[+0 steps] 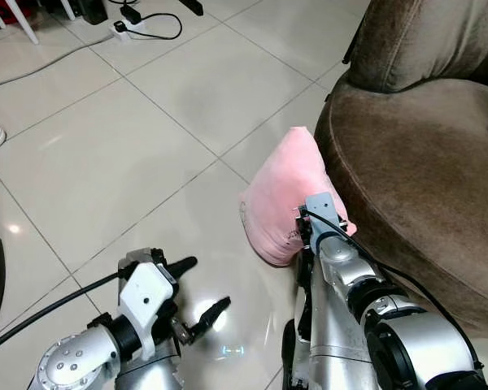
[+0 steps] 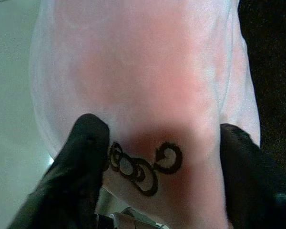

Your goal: Move the pillow to the sofa from floor

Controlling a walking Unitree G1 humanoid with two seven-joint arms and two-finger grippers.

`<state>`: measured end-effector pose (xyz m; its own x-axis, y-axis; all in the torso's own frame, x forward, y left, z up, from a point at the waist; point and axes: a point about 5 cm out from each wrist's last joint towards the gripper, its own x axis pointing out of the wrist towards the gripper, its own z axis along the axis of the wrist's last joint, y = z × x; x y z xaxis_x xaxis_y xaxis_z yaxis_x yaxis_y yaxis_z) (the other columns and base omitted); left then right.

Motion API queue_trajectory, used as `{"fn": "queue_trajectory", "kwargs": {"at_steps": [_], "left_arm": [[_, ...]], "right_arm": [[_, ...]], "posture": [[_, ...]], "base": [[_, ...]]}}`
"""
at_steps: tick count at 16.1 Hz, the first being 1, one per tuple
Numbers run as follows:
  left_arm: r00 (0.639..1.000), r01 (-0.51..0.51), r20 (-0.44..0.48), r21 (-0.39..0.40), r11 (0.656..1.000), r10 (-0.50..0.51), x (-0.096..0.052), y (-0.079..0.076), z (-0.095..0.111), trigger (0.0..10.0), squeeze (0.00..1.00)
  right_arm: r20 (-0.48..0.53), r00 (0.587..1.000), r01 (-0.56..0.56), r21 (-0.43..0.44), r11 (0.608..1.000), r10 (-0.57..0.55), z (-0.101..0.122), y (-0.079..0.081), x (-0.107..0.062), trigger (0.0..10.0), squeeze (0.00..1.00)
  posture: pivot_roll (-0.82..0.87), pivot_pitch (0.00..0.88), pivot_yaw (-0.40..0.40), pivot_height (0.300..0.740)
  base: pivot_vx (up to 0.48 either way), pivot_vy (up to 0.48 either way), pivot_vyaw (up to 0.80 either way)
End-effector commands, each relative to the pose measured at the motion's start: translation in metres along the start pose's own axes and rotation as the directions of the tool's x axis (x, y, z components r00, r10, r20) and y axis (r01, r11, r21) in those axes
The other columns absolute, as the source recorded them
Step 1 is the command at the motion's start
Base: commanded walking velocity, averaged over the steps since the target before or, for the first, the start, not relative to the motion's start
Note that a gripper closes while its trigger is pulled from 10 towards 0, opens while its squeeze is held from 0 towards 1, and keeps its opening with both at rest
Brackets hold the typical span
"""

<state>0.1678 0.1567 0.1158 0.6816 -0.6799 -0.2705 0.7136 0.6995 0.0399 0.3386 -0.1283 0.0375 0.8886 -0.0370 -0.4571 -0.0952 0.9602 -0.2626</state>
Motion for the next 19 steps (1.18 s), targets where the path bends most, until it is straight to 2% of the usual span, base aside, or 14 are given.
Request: {"fn": "queue_trajectory", "kwargs": {"at_steps": [1, 16, 18, 19], "left_arm": [[1.0, 0.028, -0.01, -0.016, 0.999, -0.028, -0.001, -0.005, -0.001, 10.0, 0.0], [0.999, 0.045, -0.023, -0.012, 0.999, -0.045, 0.004, -0.005, -0.002, 10.0, 0.0], [0.999, 0.033, -0.025, -0.011, 0.999, -0.033, 0.005, -0.002, -0.004, 10.0, 0.0], [1.0, -0.003, -0.027, -0.012, 1.0, 0.002, 0.004, 0.001, -0.007, 10.0, 0.0]], "right_arm": [[-0.032, 0.999, -0.014, 0.019, 1.0, 0.015, -0.007, 0.003, -0.001, 0.0, 0.0], [-0.019, 0.999, -0.034, 0.036, 0.999, 0.035, -0.002, 0.002, 0.0, 0.0, 0.0], [-0.008, 0.996, -0.085, 0.054, 0.995, 0.086, 0.0, 0.01, -0.001, 0.0, 0.0], [0.011, 0.986, -0.166, 0.097, 0.981, 0.166, 0.001, 0.021, -0.002, 0.0, 0.0]], "posture": [[0.1, 0.308, -0.068, 0.454], [0.09, 0.268, -0.078, 0.454], [0.09, 0.253, -0.082, 0.454], [0.09, 0.23, -0.089, 0.454]], "base": [[0.0, 0.0, 0.0], [0.0, 0.0, 0.0], [0.0, 0.0, 0.0], [0.0, 0.0, 0.0]]}}
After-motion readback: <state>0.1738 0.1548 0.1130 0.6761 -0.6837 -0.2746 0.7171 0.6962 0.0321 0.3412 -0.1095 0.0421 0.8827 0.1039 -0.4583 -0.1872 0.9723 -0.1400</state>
